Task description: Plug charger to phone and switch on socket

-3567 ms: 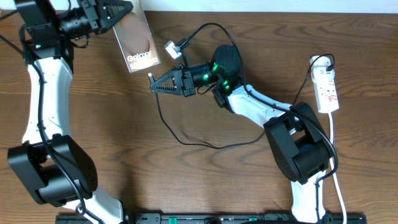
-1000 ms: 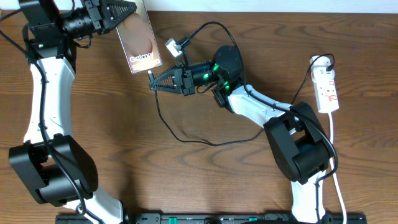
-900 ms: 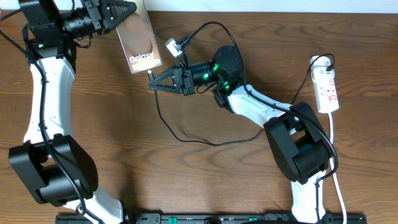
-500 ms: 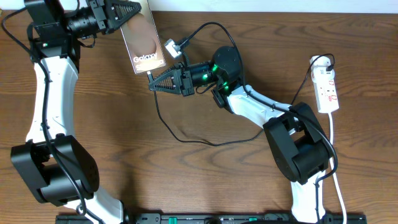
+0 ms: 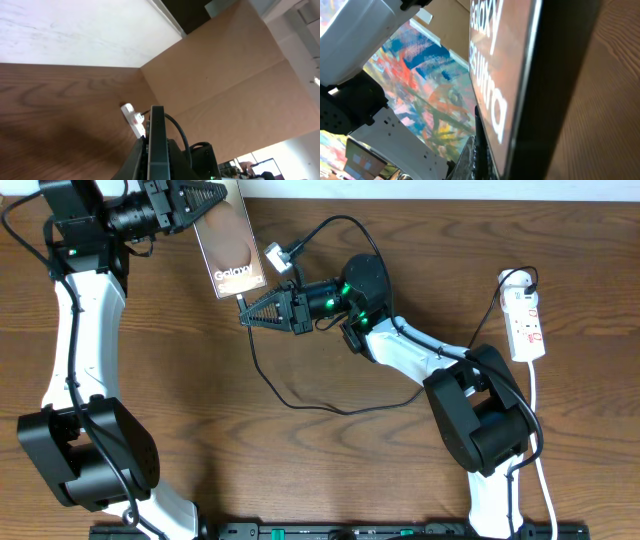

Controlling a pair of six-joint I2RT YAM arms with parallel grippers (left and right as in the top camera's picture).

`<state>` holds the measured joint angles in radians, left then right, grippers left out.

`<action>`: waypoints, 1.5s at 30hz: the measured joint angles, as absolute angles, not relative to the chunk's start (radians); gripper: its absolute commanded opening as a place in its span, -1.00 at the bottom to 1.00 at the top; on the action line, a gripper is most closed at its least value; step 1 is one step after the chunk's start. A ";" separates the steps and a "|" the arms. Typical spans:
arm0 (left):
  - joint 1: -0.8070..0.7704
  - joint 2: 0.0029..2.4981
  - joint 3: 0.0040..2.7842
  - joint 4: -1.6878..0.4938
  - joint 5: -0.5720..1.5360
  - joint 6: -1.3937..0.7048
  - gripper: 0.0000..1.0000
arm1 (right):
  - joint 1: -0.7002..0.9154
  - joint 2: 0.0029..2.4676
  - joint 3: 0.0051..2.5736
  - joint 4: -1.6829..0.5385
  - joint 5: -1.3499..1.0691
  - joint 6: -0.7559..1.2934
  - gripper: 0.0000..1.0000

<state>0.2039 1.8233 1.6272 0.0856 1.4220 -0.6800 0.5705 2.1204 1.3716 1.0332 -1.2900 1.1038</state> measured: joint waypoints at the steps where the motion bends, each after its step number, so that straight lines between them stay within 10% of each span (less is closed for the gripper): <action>1: 0.204 1.823 1.627 0.086 1.422 -0.680 -0.85 | 0.570 2.120 1.372 1.033 -1.290 1.104 -0.98; 45: 0.208 1.823 1.627 0.086 1.415 -0.680 -0.85 | 0.559 2.120 1.372 1.044 -1.292 1.122 -0.98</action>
